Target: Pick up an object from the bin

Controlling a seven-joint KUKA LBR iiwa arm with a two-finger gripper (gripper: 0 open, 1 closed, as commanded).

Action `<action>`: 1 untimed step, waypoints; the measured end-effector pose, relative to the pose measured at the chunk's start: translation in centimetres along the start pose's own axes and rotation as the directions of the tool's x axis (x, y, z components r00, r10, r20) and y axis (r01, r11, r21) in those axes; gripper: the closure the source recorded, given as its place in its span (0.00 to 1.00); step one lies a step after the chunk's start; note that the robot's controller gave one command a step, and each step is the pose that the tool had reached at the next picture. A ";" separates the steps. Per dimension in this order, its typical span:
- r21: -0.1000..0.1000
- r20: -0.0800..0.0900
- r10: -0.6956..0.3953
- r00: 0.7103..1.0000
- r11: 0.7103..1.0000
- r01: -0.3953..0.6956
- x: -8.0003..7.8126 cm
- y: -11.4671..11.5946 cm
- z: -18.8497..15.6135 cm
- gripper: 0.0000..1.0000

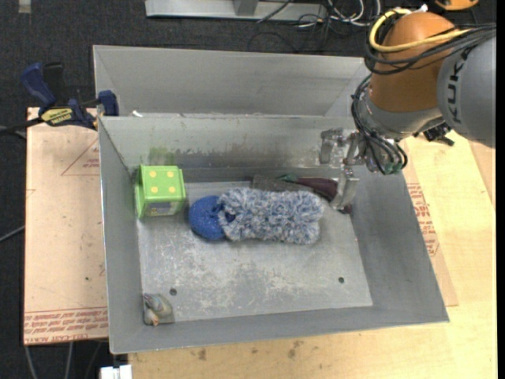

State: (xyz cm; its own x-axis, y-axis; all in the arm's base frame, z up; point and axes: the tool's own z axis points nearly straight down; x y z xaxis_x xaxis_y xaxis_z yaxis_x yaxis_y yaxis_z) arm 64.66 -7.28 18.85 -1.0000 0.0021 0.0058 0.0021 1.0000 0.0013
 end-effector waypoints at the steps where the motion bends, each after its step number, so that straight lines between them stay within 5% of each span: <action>1: 0.000 0.002 0.000 1.000 1.000 0.000 0.0 0.0 -0.2 0.00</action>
Offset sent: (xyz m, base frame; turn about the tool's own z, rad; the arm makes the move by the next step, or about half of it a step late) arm 0.0082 0.0077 0.0736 -0.0837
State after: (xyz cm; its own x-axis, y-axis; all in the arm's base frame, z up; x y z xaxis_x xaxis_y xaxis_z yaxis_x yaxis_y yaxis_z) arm 64.65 -7.27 19.04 -1.0000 0.0018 0.0041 0.0018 1.0000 0.0013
